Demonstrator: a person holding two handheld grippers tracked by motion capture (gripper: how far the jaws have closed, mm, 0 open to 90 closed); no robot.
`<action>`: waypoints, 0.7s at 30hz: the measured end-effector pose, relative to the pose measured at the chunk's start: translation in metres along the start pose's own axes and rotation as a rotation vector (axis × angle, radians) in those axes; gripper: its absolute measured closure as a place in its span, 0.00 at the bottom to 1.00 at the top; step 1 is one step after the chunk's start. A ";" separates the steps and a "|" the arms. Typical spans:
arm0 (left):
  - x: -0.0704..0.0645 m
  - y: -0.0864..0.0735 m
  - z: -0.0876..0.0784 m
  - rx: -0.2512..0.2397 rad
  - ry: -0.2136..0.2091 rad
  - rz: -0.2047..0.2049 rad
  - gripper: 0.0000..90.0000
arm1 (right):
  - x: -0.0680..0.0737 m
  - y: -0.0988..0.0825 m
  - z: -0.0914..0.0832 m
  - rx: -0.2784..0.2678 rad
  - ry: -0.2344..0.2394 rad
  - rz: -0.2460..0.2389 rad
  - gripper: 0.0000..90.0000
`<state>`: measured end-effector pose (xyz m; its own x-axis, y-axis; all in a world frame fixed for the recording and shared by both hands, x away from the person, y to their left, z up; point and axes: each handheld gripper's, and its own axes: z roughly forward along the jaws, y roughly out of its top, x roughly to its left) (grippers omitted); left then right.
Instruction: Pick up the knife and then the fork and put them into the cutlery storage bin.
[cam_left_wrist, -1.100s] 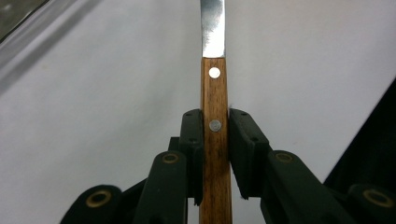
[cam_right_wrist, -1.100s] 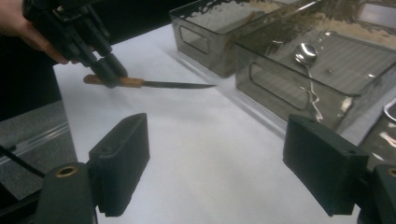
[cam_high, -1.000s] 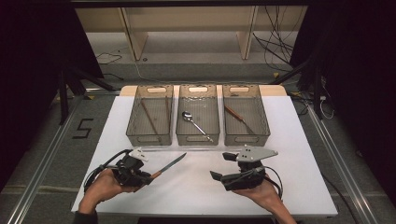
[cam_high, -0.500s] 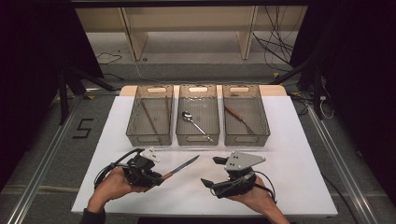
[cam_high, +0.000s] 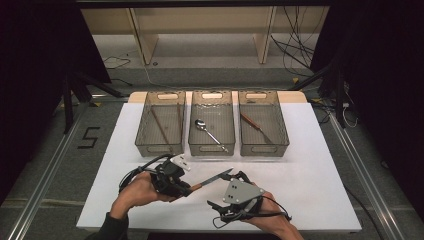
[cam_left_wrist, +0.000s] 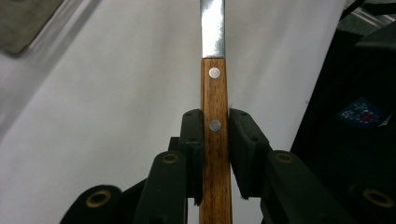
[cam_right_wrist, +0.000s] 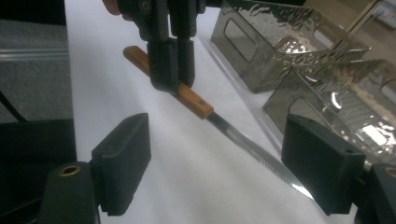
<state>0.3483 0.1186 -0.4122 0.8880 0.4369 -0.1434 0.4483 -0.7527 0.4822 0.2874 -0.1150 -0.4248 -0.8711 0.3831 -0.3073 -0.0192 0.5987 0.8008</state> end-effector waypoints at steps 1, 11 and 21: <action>-0.001 0.000 0.001 0.001 0.001 0.001 0.84 | 0.002 0.000 0.001 0.005 -0.006 -0.015 0.28; -0.008 0.002 0.006 0.023 -0.022 0.019 0.84 | 0.022 -0.004 0.018 0.081 -0.077 -0.205 0.30; -0.015 0.005 0.008 0.040 -0.044 0.036 0.84 | 0.038 -0.008 0.030 0.122 -0.142 -0.375 0.40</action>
<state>0.3381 0.1044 -0.4145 0.9068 0.3880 -0.1647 0.4190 -0.7869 0.4531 0.2689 -0.0842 -0.4579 -0.7385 0.2106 -0.6405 -0.2563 0.7910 0.5556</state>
